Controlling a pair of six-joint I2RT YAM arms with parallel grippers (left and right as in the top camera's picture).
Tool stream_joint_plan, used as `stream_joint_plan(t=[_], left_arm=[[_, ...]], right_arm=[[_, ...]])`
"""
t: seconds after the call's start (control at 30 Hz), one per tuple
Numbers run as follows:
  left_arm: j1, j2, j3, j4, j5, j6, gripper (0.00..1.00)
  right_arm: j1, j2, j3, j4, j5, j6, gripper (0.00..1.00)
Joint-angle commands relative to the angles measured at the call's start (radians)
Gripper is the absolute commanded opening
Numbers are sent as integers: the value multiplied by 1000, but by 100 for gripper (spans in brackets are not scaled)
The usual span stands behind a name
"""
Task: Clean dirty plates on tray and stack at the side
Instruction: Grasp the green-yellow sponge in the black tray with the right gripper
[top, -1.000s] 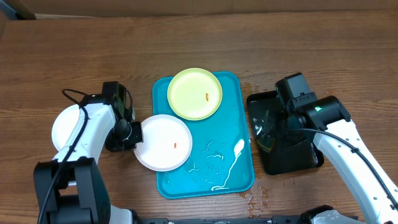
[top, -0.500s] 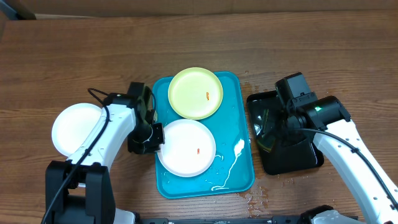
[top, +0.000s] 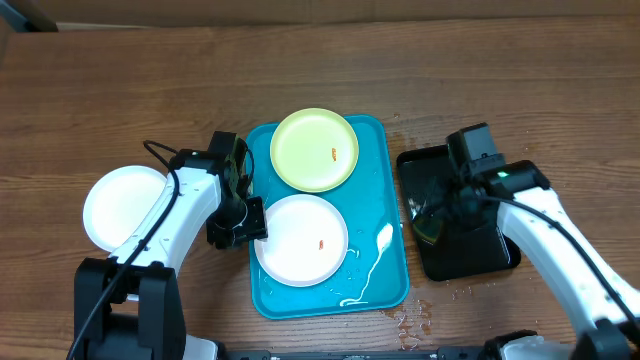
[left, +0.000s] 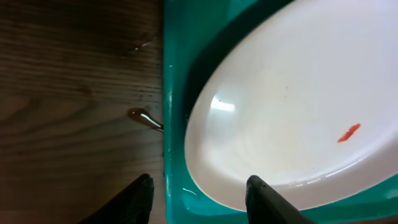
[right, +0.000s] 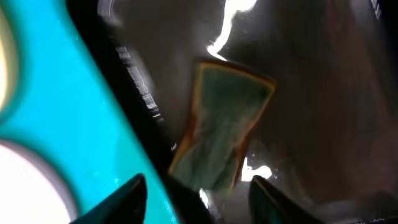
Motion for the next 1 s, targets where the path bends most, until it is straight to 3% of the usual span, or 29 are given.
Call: stream_joint_plan(t=[0.0, 0.1, 0.33, 0.4, 0.43, 0.63, 0.73, 0.77, 0.97], left_arm=[[-4, -21, 6, 2, 103, 113, 48], [-4, -29, 6, 2, 171, 167, 44], [-3, -159, 11, 3, 238, 196, 45], [-3, -246, 11, 3, 238, 204, 46], [-3, -278, 11, 2, 238, 211, 47], [-3, -405, 11, 3, 234, 229, 56], [-3, -407, 10, 3, 233, 229, 57], [-3, -407, 10, 4, 232, 229, 57], [-3, -408, 10, 5, 214, 229, 61]], right_arm=[[-24, 66, -27, 40, 17, 42, 47], [-30, 128, -27, 88, 17, 42, 35], [-28, 289, -27, 130, 21, 45, 27], [-30, 335, -26, 140, 27, 40, 4], [-35, 337, -24, 137, 27, 32, 4], [-63, 257, 114, 18, 64, -90, 6], [-60, 208, 196, -59, 77, -203, 38], [-60, 205, 203, -73, 77, -203, 42], [-60, 209, 165, -126, 72, -137, 45]])
